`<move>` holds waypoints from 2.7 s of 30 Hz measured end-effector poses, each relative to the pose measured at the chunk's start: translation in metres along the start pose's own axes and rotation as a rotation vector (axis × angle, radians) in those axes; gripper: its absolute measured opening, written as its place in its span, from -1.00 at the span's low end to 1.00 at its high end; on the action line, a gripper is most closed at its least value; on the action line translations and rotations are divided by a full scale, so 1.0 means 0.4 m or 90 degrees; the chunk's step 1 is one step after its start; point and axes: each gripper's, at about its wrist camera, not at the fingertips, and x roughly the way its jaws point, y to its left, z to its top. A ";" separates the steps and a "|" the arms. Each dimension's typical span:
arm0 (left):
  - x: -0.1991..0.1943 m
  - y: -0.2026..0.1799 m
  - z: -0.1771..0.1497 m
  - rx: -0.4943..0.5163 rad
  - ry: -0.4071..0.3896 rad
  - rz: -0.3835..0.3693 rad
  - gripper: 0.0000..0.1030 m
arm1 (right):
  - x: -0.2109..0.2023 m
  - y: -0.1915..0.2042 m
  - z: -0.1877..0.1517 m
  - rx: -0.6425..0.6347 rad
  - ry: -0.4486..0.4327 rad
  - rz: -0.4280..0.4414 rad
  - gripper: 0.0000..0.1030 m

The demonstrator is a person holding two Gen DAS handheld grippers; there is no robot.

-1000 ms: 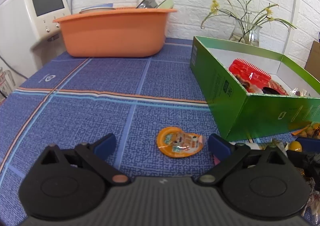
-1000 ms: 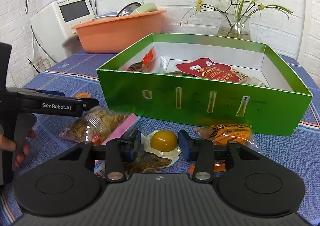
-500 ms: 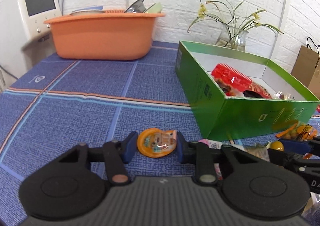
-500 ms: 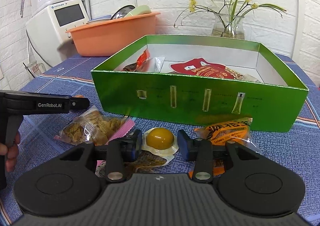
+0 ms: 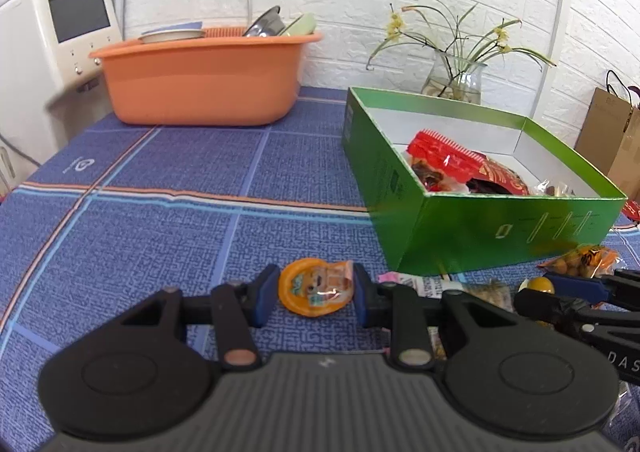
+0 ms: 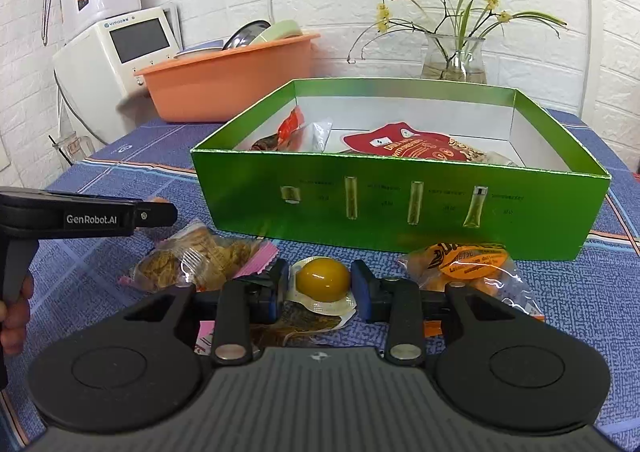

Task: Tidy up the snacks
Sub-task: 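Grasp the orange round candy with left tool while right tool grasps the egg snack, then carry the orange candy into the box with left tool while right tool drops egg snack in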

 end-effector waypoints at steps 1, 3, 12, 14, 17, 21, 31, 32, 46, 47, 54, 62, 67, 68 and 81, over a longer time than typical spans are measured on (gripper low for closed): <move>-0.004 -0.002 0.000 0.004 -0.002 0.001 -0.48 | -0.003 0.000 0.001 0.002 -0.002 0.003 0.17; -0.015 -0.006 0.002 0.005 -0.009 0.004 -0.48 | -0.009 0.001 0.003 0.004 -0.008 0.005 0.17; -0.070 -0.053 0.010 0.049 -0.042 0.002 -0.48 | -0.050 0.009 0.019 0.015 -0.044 0.017 0.17; -0.082 -0.066 0.012 0.058 -0.049 -0.008 -0.48 | -0.063 0.015 0.024 0.015 -0.055 0.019 0.17; -0.099 -0.086 0.015 0.072 -0.062 -0.015 -0.48 | -0.083 0.018 0.032 0.017 -0.076 0.020 0.17; -0.108 -0.109 0.018 0.084 -0.070 -0.016 -0.48 | -0.112 0.018 0.043 0.031 -0.105 0.021 0.17; -0.149 -0.143 0.037 0.085 -0.094 -0.027 -0.47 | -0.183 0.032 0.068 0.063 -0.163 0.041 0.18; -0.153 -0.145 0.038 0.085 -0.097 -0.026 -0.47 | -0.188 0.031 0.069 0.065 -0.165 0.042 0.18; -0.170 -0.188 0.081 0.120 -0.120 -0.048 -0.47 | -0.211 -0.016 0.097 0.102 -0.214 0.034 0.18; -0.168 -0.190 0.087 0.123 -0.122 -0.051 -0.47 | -0.214 -0.024 0.100 0.096 -0.222 0.036 0.18; -0.131 -0.235 0.131 0.138 -0.132 -0.074 -0.45 | -0.191 -0.080 0.126 0.114 -0.236 -0.005 0.18; -0.001 -0.235 0.172 0.059 -0.136 -0.092 -0.45 | -0.084 -0.186 0.126 0.228 -0.227 0.003 0.18; 0.057 -0.236 0.164 0.075 -0.115 -0.071 -0.42 | -0.033 -0.193 0.107 0.227 -0.191 -0.025 0.18; 0.062 -0.233 0.163 0.073 -0.113 -0.069 -0.42 | -0.029 -0.196 0.106 0.228 -0.186 -0.026 0.19; 0.070 -0.232 0.152 0.080 -0.127 -0.068 -0.26 | -0.005 -0.207 0.089 0.233 -0.163 -0.026 0.26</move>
